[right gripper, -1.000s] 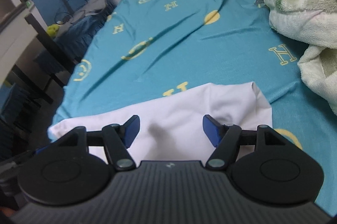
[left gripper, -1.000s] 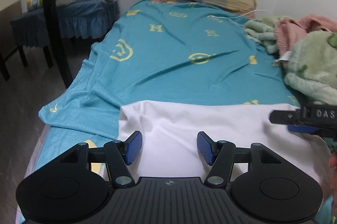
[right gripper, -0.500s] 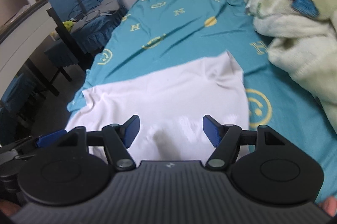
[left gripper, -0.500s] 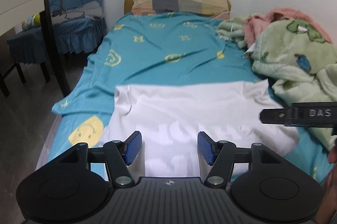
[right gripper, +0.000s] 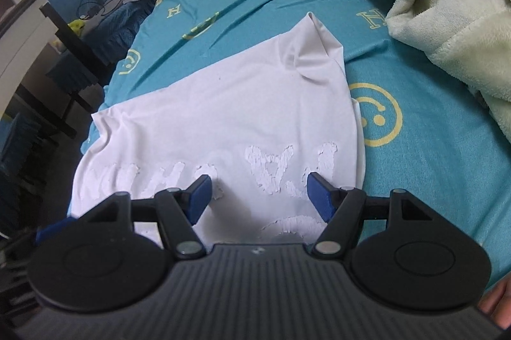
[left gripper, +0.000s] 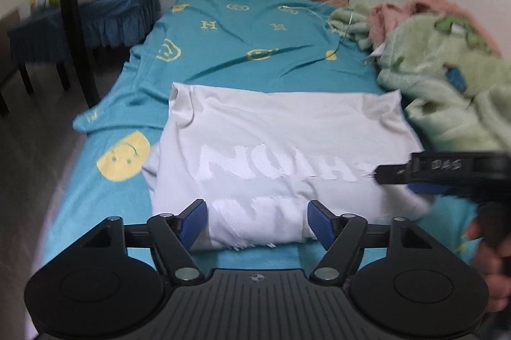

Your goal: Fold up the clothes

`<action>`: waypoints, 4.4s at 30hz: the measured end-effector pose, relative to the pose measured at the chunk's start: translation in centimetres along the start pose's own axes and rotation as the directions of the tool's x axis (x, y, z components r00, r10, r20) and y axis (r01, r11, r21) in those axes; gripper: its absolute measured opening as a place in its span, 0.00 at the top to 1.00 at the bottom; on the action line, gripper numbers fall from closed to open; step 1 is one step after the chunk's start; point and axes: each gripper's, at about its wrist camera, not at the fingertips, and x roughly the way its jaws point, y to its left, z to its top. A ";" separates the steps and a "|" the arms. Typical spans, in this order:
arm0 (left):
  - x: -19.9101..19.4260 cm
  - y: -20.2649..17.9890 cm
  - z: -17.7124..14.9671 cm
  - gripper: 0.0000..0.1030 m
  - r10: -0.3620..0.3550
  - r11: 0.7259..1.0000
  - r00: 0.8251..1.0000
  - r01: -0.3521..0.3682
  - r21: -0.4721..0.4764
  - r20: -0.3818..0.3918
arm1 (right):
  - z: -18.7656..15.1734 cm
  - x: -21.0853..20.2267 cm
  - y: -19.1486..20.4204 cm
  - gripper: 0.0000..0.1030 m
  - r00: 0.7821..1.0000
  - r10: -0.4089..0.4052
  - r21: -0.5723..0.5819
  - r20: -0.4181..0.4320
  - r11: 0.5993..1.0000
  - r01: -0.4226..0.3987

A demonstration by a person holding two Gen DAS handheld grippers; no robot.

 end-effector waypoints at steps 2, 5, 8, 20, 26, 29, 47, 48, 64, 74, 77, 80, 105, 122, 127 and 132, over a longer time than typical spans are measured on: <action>-0.3 1.2 -0.3 0.21 -0.065 0.991 0.998 0.062 -0.116 -0.022 | 0.1 0.0 0.0 0.34 1.000 0.002 0.012 -0.001 1.000 -0.002; 0.6 3.4 -0.7 0.21 -0.160 0.944 0.985 0.134 -0.300 -0.064 | 0.2 0.0 -0.1 0.34 1.000 0.005 0.027 -0.001 1.000 -0.005; 2.9 5.8 -1.2 0.21 -0.225 0.859 0.970 0.156 -0.488 -0.087 | 0.3 -0.1 -0.2 0.34 1.000 0.006 0.035 -0.001 0.999 -0.006; 5.4 11.1 -3.0 0.48 -0.241 0.578 0.967 0.208 -0.789 0.079 | -0.2 -0.5 -0.5 0.32 0.990 0.140 0.193 -0.003 0.972 -0.137; 4.2 10.1 -2.2 0.66 -0.211 0.633 0.969 0.235 -0.737 0.127 | -1.7 0.1 -0.3 0.32 0.919 0.394 0.427 -0.012 0.833 -0.352; 3.5 9.6 -1.8 0.73 -0.210 0.639 0.965 0.255 -0.726 0.154 | -2.4 0.4 -0.2 0.32 0.860 0.511 0.533 0.008 0.725 -0.436; 1.1 8.9 -1.2 0.78 -0.233 0.631 0.935 0.354 -0.691 0.267 | -5.1 2.3 -4.5 0.39 0.952 0.274 0.797 0.140 0.540 -0.272; 1.1 8.9 -1.2 0.78 -0.233 0.636 0.936 0.352 -0.687 0.265 | -5.0 2.2 -4.4 0.49 0.954 0.263 0.789 0.143 0.552 -0.270; -4.5 4.6 0.2 0.78 -0.336 0.679 0.909 0.415 -0.605 0.247 | -2.6 -7.4 -5.9 0.74 0.908 0.254 0.664 0.332 0.622 -0.416; -3.7 -13.1 15.5 0.78 -0.513 0.694 0.829 0.553 -0.461 0.222 | 10.7 -19.1 -14.0 0.74 0.828 0.167 0.535 0.535 0.691 -0.485; -2.1 -19.9 20.5 0.78 -0.588 0.654 0.776 0.622 -0.429 0.228 | 15.8 -22.9 -17.5 0.74 0.797 0.121 0.490 0.592 0.730 -0.475; 0.0 -26.3 24.2 0.78 -0.656 0.614 0.718 0.686 -0.390 0.232 | 19.7 -26.2 -20.9 0.74 0.757 0.076 0.448 0.649 0.765 -0.462; 11.1 -33.1 14.0 0.23 -0.516 0.851 0.851 0.522 0.055 -0.093 | 12.0 -22.9 -28.5 0.63 0.910 -0.189 0.493 0.369 0.870 -0.019; -16.9 -29.8 6.6 0.00 -0.406 0.885 0.878 0.309 0.348 0.254 | 2.6 -37.4 -14.0 0.18 0.790 -0.250 0.163 0.559 0.968 0.190; -21.9 -28.7 1.7 0.00 -0.372 0.879 0.867 0.213 0.427 0.332 | -1.2 -38.6 -11.5 0.18 0.770 -0.242 0.112 0.590 0.969 0.219; -25.1 -27.5 -2.4 0.00 -0.328 0.884 0.849 0.122 0.451 0.414 | -5.3 -39.1 -9.5 0.18 0.731 -0.255 0.079 0.633 0.961 0.266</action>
